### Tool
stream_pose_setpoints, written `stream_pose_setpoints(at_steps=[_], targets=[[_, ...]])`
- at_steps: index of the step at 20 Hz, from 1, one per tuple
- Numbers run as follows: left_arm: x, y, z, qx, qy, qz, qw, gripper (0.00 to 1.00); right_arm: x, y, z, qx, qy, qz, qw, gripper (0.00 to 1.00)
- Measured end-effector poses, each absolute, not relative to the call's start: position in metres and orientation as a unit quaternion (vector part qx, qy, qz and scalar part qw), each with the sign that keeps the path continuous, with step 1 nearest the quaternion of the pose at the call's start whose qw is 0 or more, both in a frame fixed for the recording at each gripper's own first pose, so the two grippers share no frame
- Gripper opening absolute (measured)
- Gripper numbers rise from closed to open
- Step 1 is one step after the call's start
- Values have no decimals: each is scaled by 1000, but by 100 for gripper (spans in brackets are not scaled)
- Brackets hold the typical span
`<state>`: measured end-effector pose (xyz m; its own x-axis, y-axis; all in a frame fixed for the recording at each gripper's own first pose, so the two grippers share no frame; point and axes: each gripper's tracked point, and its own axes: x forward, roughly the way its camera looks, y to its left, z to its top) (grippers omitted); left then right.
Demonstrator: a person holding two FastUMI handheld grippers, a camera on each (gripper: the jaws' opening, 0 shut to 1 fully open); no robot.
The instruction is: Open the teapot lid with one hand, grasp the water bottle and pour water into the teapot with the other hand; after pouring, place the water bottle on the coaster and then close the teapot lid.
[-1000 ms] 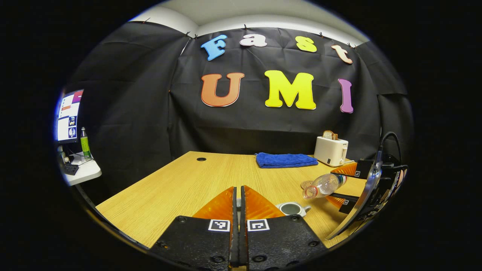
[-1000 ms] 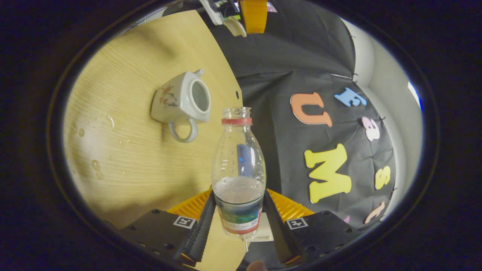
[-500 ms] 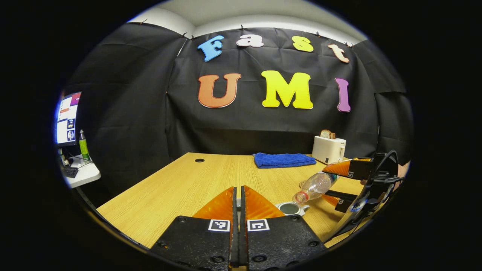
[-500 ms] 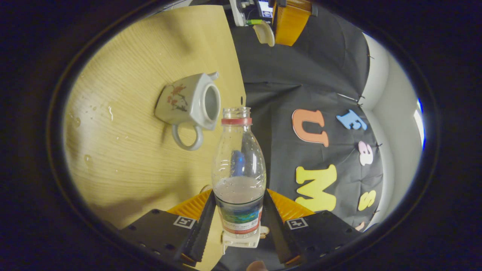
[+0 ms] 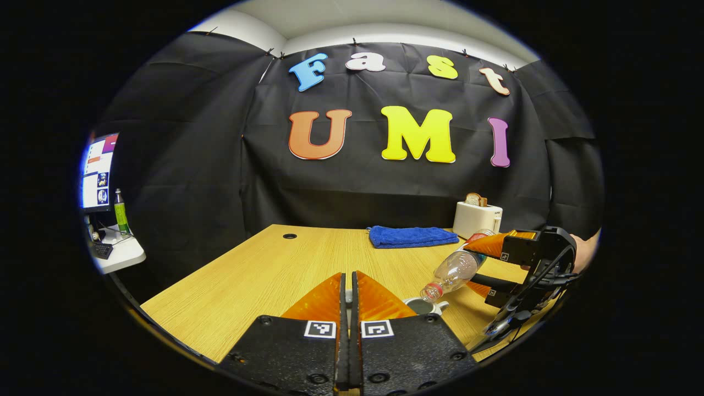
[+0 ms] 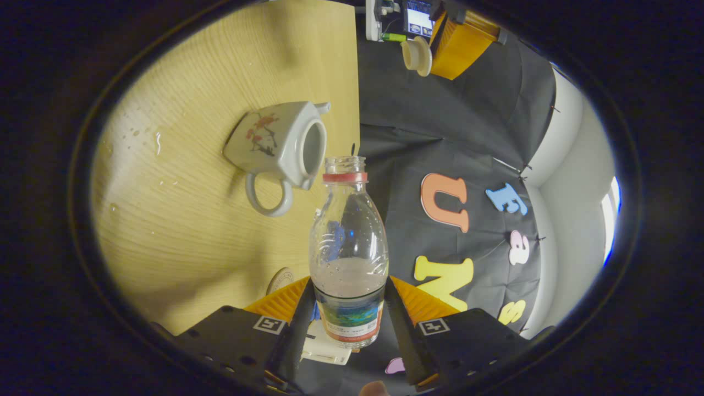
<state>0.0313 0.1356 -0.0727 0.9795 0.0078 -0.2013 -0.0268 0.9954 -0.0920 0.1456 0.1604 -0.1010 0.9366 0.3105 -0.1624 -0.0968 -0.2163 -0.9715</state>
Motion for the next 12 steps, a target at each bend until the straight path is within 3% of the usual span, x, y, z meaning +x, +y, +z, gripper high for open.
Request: stream_pose_setpoints(at_steps=[12], targets=[[31, 140, -74, -49, 104, 13, 993, 3, 145, 165, -92, -792, -95, 150, 584, 72]])
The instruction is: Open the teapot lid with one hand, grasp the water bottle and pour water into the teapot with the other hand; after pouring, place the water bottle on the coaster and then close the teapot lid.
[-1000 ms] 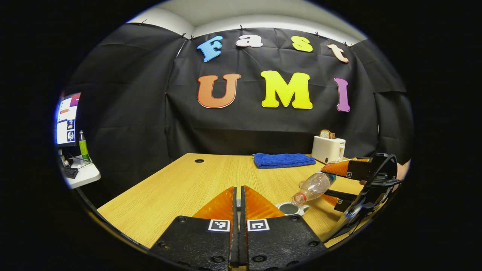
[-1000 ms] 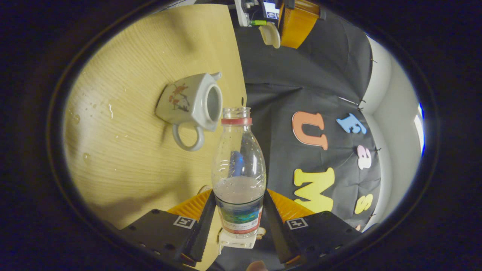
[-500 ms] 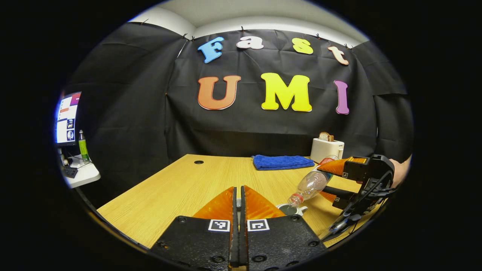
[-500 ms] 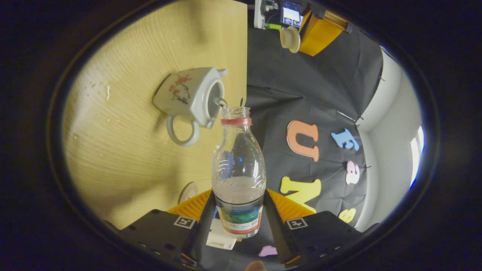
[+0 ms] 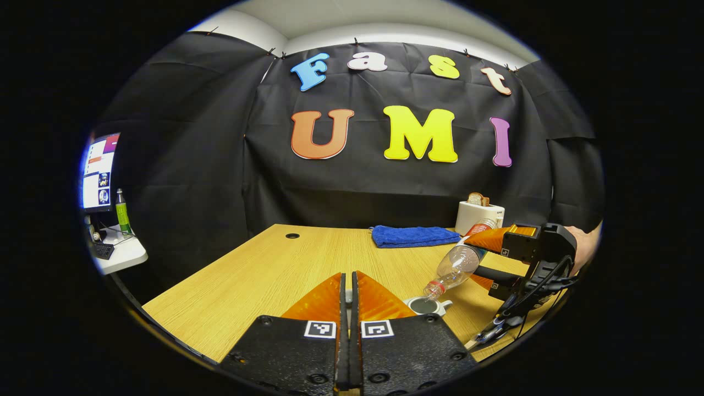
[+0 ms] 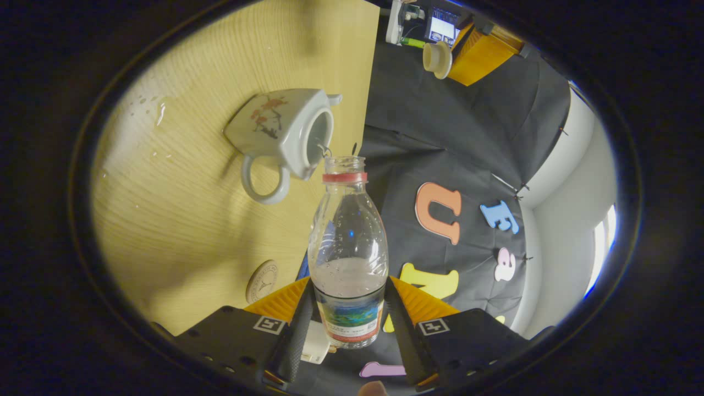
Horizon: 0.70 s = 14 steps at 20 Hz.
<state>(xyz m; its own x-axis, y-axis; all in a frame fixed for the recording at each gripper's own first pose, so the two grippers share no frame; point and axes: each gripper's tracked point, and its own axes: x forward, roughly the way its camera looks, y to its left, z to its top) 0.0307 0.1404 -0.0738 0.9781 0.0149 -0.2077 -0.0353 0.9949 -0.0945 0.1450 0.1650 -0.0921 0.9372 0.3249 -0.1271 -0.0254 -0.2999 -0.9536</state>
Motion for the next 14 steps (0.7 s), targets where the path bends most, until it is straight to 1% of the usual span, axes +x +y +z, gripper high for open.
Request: stream_pose_setpoints(at_steps=[14], targets=[[30, 142, -75, -52, 103, 12, 993, 3, 142, 173, -79, -821, -126, 137, 540, 72]])
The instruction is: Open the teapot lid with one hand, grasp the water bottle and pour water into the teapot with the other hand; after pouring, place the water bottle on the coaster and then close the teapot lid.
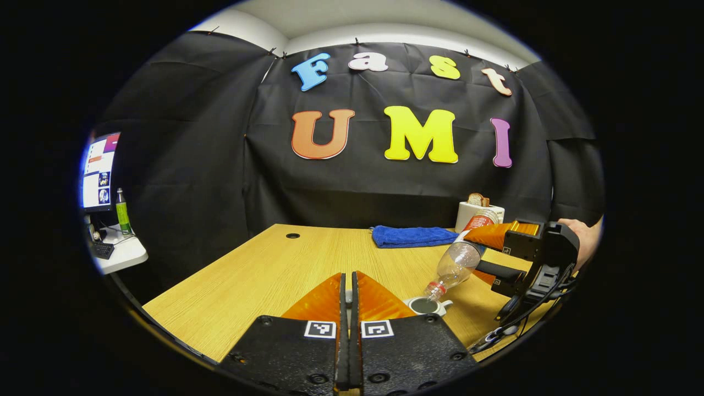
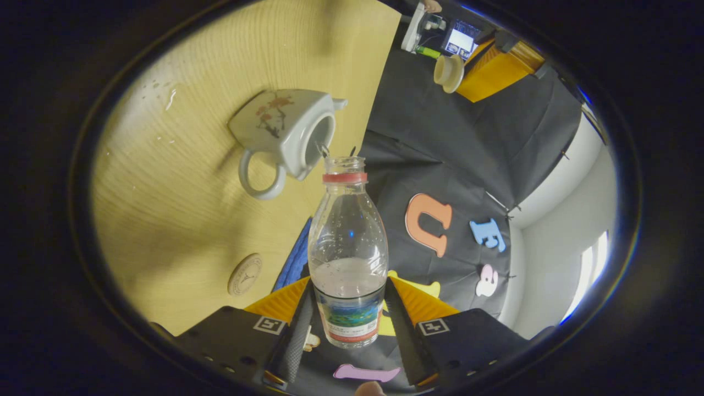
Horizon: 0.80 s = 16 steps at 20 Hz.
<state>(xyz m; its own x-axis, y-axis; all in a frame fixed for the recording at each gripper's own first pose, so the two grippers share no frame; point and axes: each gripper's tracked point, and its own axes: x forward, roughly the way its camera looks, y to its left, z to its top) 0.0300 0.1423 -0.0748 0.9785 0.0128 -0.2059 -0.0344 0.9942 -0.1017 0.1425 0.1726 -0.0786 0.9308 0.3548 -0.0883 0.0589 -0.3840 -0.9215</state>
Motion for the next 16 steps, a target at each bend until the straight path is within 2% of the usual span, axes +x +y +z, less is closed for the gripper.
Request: stream_pose_setpoints(at_steps=[16], targets=[[30, 145, -78, -55, 107, 13, 993, 3, 141, 179, -67, -844, -148, 124, 500, 72]])
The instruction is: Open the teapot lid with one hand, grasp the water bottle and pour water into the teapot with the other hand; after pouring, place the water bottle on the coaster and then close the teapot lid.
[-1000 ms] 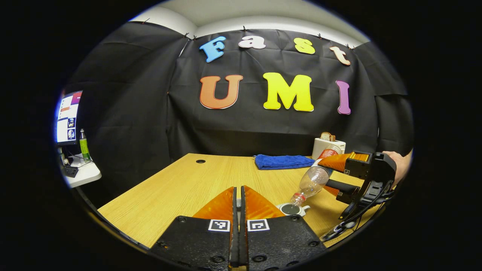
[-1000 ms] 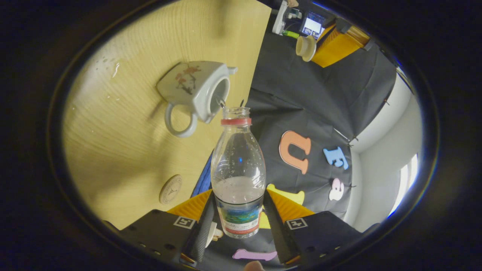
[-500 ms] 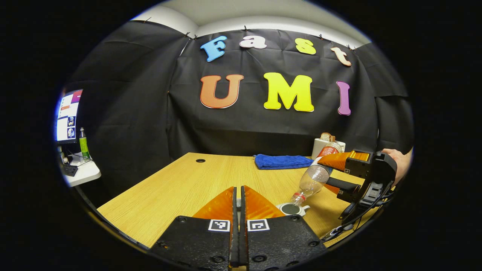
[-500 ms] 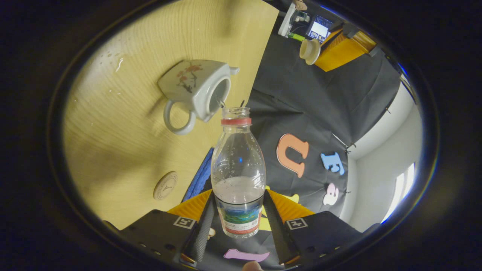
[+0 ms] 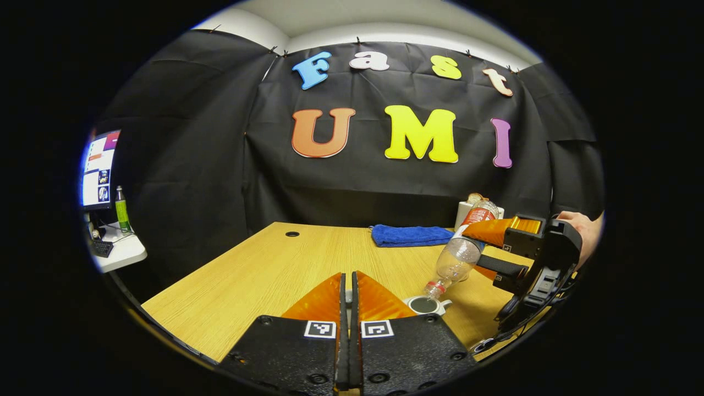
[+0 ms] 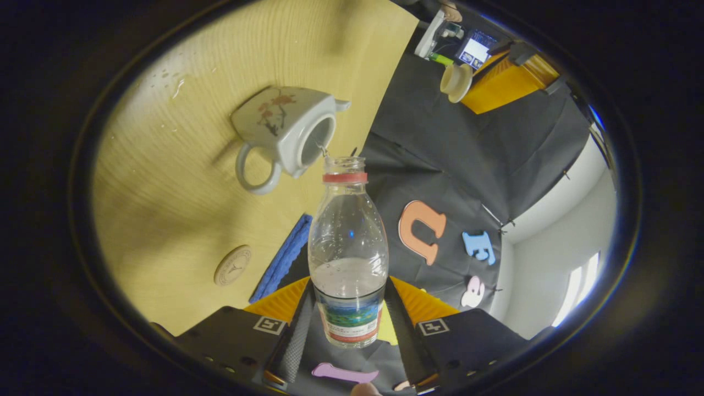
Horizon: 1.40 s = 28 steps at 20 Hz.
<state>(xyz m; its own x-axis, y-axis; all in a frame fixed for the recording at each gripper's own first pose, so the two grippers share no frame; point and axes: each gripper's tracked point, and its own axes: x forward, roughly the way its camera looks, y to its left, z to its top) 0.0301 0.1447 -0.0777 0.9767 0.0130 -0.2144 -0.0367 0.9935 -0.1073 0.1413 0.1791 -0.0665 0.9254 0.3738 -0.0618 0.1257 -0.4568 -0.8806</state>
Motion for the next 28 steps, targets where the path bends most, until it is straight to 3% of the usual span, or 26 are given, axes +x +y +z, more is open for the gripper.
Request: stream_pose_setpoints(at_steps=[10, 16, 20, 23, 28], targets=[[29, 146, -77, -56, 108, 13, 993, 3, 141, 180, -66, -845, -151, 123, 499, 72], [30, 152, -77, -57, 106, 21, 992, 3, 140, 176, -60, -816, -145, 124, 545, 72], [27, 152, -69, -50, 98, 27, 994, 2, 146, 159, -81, -738, -76, 161, 651, 74], [26, 145, -64, -45, 91, 21, 995, 3, 137, 155, -98, -635, -8, 191, 749, 74], [28, 141, -64, -42, 92, 18, 995, 3, 143, 155, -86, -426, 53, 211, 878, 74]])
